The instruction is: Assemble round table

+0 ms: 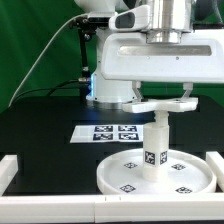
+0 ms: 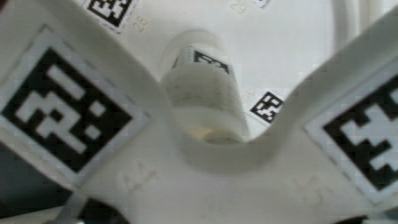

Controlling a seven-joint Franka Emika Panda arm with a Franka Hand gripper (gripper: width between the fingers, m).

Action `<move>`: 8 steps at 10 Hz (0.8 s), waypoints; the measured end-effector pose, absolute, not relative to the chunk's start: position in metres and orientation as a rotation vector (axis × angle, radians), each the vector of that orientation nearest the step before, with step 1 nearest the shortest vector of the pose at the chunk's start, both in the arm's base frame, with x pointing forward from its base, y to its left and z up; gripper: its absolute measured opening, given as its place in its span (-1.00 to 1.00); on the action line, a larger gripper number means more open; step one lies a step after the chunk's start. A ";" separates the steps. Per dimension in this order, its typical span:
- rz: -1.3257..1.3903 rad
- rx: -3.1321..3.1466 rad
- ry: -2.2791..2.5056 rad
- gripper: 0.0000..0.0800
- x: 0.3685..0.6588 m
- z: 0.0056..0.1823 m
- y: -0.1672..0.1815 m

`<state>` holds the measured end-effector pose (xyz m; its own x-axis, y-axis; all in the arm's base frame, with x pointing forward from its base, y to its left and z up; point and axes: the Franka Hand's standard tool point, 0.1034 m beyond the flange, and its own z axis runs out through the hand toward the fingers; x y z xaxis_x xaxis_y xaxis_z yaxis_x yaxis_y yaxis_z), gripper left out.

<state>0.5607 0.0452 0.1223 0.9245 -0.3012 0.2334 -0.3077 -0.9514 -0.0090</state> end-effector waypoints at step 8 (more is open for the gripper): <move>0.334 3.048 -0.461 0.14 0.561 0.107 0.041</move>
Offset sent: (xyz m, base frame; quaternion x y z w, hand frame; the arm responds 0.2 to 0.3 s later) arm 0.0011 0.0021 -0.0084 0.0010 0.0084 0.0052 1.0000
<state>0.5606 0.0410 0.1073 0.9325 -0.2881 0.2180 -0.2969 -0.9549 0.0083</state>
